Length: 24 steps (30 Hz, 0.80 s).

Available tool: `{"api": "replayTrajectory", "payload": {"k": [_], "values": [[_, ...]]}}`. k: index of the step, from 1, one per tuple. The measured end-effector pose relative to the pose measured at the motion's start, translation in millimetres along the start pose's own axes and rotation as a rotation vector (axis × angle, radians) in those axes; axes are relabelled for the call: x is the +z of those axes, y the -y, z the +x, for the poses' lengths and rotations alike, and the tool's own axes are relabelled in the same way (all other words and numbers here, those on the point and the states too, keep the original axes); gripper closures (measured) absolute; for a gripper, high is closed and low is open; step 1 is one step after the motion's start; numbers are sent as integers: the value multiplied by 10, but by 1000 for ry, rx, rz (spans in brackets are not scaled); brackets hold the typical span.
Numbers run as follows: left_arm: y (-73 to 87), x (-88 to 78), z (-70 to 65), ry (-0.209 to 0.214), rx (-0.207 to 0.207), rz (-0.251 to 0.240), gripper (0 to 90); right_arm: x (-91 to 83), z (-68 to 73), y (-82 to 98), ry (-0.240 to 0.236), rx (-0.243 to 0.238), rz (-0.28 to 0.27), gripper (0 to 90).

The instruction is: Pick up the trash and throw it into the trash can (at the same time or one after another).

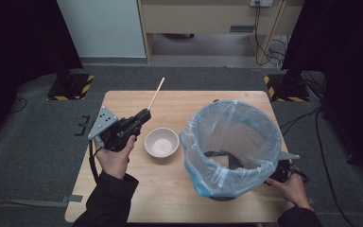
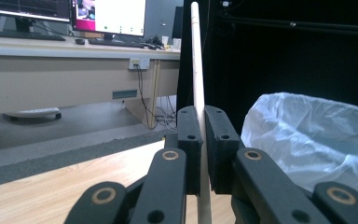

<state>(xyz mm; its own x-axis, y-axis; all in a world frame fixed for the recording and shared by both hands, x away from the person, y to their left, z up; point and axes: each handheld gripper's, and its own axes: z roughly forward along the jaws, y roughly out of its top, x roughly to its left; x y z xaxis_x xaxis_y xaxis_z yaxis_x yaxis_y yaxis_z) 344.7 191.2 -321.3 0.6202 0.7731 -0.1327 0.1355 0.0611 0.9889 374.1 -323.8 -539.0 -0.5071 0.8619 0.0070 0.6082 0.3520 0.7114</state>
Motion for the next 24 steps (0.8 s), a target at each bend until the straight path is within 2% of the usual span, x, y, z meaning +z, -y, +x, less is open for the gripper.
{"api": "replayTrajectory", "payload": {"k": [10,24], "values": [[-183,128,-155,45,5,-57,852,0,0,0,0,0,0,21],[-371,344,-478,121,31,-89,852,0,0,0,-1,0,0,22]]}}
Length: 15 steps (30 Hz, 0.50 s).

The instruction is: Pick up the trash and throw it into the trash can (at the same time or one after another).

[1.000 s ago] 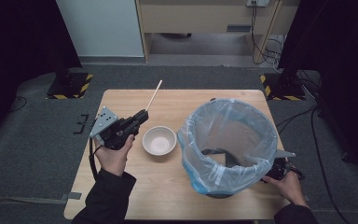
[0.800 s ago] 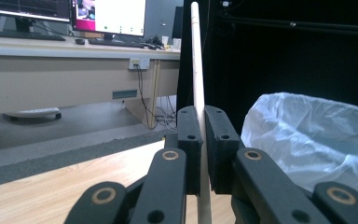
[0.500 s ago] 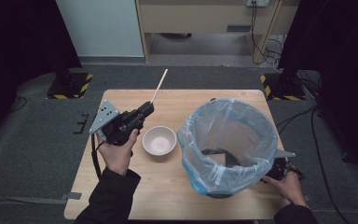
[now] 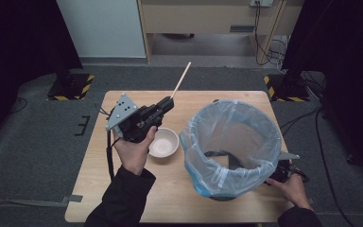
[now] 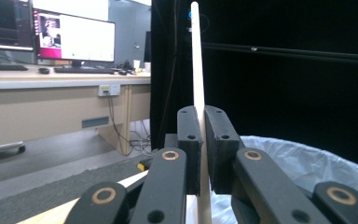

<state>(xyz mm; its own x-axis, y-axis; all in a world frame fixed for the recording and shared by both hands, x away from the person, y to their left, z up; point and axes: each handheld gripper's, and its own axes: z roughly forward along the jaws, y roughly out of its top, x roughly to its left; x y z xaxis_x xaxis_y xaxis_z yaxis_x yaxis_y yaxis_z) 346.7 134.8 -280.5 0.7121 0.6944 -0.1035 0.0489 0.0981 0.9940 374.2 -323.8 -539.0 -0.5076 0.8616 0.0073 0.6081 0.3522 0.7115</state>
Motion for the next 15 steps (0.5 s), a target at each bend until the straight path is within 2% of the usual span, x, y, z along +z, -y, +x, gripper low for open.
{"api": "replayTrajectory", "payload": {"k": [15], "values": [[-87,302,-323,87,22,-2,853,0,0,0,0,0,0,21]]}}
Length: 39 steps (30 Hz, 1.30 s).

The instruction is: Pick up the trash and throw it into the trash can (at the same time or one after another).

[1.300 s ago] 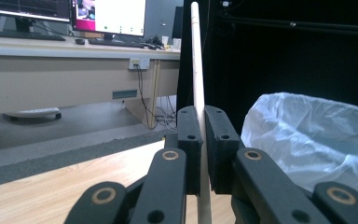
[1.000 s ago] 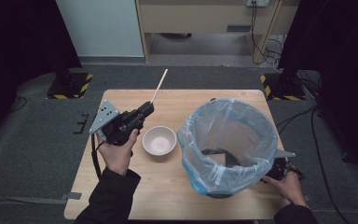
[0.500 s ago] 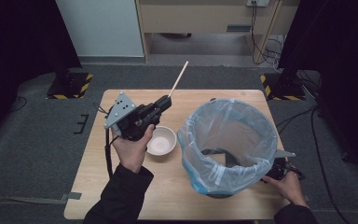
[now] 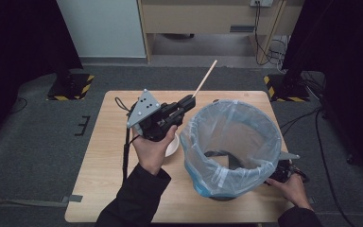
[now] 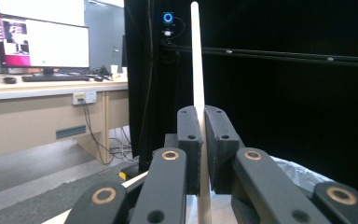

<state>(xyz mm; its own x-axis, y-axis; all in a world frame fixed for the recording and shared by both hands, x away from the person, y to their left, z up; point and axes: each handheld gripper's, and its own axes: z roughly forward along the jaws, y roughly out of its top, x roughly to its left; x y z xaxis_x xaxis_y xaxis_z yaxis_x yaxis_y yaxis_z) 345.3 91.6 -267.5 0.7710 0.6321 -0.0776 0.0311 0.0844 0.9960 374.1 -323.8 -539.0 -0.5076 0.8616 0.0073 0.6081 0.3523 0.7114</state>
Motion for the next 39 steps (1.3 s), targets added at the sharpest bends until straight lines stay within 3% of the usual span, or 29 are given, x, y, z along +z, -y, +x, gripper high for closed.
{"api": "replayTrajectory", "payload": {"k": [15,22,25,31,39], "values": [[-7,315,-285,82,17,32,852,0,0,0,0,0,0,22],[62,494,-336,123,15,88,850,0,0,0,0,0,0,21],[85,533,-319,145,-1,100,765,0,0,0,0,0,0,22],[55,420,-264,116,33,91,695,0,0,0,1,0,0,21],[74,104,-13,33,43,105,632,0,0,0,1,0,0,22]]}}
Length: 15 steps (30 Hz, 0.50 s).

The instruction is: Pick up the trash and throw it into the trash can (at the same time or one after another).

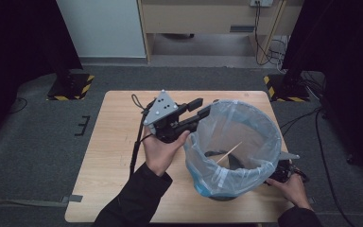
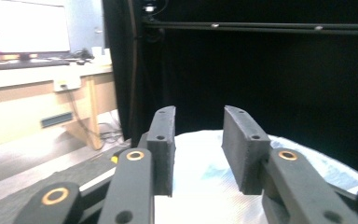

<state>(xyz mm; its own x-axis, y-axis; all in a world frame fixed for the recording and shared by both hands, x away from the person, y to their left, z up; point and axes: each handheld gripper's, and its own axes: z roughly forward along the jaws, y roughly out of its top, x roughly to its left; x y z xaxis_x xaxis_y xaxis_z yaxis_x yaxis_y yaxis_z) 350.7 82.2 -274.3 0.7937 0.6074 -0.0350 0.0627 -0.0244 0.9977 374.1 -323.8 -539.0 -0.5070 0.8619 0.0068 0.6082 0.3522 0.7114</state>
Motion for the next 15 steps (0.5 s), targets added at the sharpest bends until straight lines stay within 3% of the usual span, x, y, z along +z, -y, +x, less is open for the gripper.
{"api": "replayTrajectory", "payload": {"k": [9,15], "values": [[239,-323,352,-115,-17,54,567,0,0,0,-1,0,0,22],[560,-477,612,-206,-49,126,523,0,0,0,-1,0,0,22]]}}
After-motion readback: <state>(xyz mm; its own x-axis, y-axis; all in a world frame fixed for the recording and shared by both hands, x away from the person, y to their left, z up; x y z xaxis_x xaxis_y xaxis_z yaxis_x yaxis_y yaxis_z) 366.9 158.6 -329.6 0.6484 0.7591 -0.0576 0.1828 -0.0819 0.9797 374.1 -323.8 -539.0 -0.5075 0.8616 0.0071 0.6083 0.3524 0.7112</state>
